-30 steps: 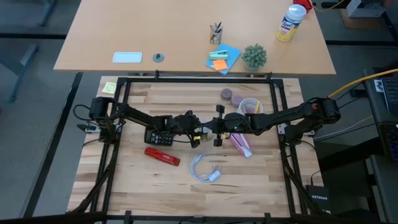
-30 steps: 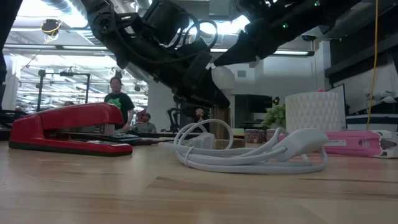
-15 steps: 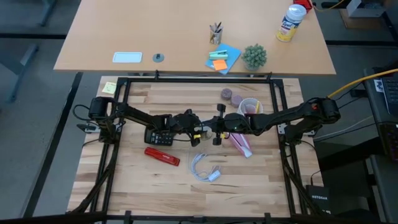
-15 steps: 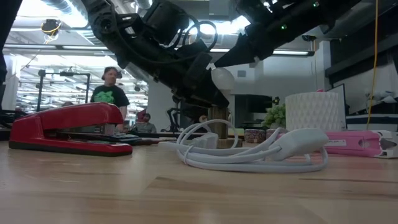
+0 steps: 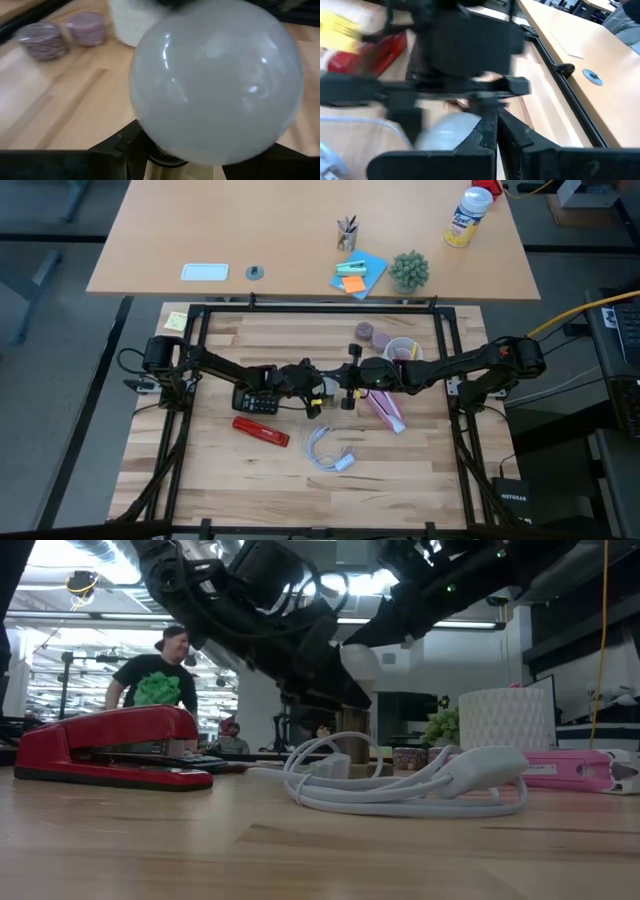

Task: Screw lightbulb
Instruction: Insert the white lightbulb into the golden lamp

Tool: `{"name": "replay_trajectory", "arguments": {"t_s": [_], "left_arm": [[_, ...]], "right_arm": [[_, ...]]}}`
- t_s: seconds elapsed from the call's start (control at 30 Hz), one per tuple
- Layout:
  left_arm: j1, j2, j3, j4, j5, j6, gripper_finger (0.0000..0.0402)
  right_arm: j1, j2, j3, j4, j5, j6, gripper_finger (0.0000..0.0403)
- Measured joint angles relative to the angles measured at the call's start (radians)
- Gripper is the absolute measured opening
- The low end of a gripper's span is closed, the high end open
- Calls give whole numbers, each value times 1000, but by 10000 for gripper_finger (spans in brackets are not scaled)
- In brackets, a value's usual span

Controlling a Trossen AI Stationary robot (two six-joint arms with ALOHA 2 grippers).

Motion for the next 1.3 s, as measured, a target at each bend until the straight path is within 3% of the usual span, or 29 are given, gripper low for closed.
{"name": "replay_trajectory", "arguments": {"t_s": [0.33, 0.73, 1.07, 1.3], "left_arm": [[-39, 0, 1, -2, 0, 15, 189], [-37, -2, 1, -9, -6, 2, 189], [-37, -2, 2, -9, -6, 0, 189], [-37, -2, 2, -9, -6, 0, 189]], "right_arm": [[2, 22, -1, -41, -3, 25, 7], [7, 1, 2, -43, 78, 1, 7], [127, -73, 3, -58, 74, -8, 7], [170, -38, 4, -64, 41, 2, 7]]}}
